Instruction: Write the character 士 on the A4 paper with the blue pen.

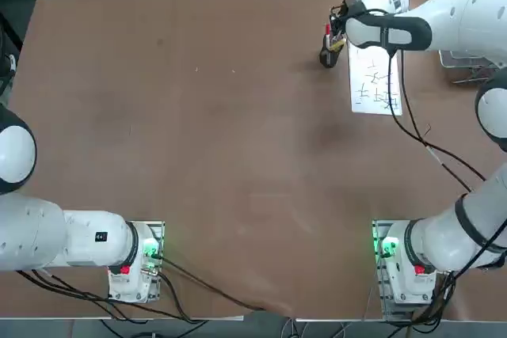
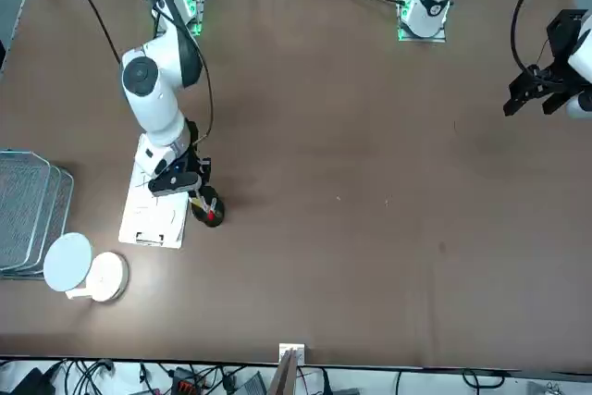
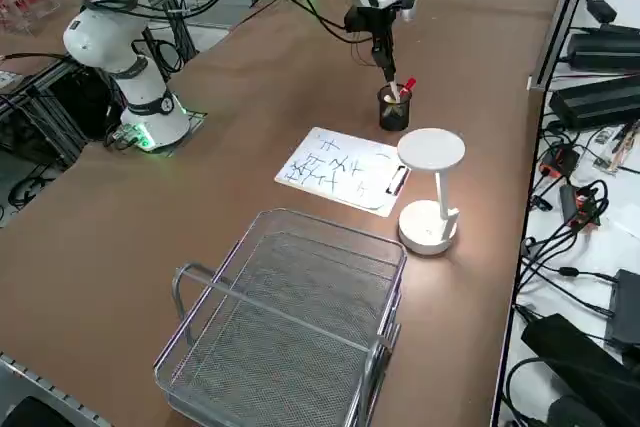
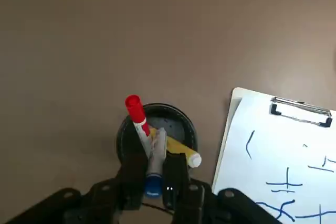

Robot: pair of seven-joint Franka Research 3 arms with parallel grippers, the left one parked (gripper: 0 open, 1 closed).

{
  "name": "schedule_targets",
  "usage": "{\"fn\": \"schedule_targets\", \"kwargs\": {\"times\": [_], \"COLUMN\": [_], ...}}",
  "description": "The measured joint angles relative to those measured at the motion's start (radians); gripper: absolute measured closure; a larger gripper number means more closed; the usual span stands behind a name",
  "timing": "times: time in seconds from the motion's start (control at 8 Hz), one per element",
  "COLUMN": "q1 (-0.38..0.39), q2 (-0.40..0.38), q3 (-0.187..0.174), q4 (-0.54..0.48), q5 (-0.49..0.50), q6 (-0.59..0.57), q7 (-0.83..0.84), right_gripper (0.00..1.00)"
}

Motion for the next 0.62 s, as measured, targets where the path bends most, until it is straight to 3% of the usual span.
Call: {"fn": "schedule_targets", "kwargs": {"times": [0.62], "q1": [0.0], "q2": [0.038], "q3": [-0.005], "q4": [-0.003], "q5": [-0.016], "q6": [0.016], "q7": [0.008], "right_gripper": [0.79]}}
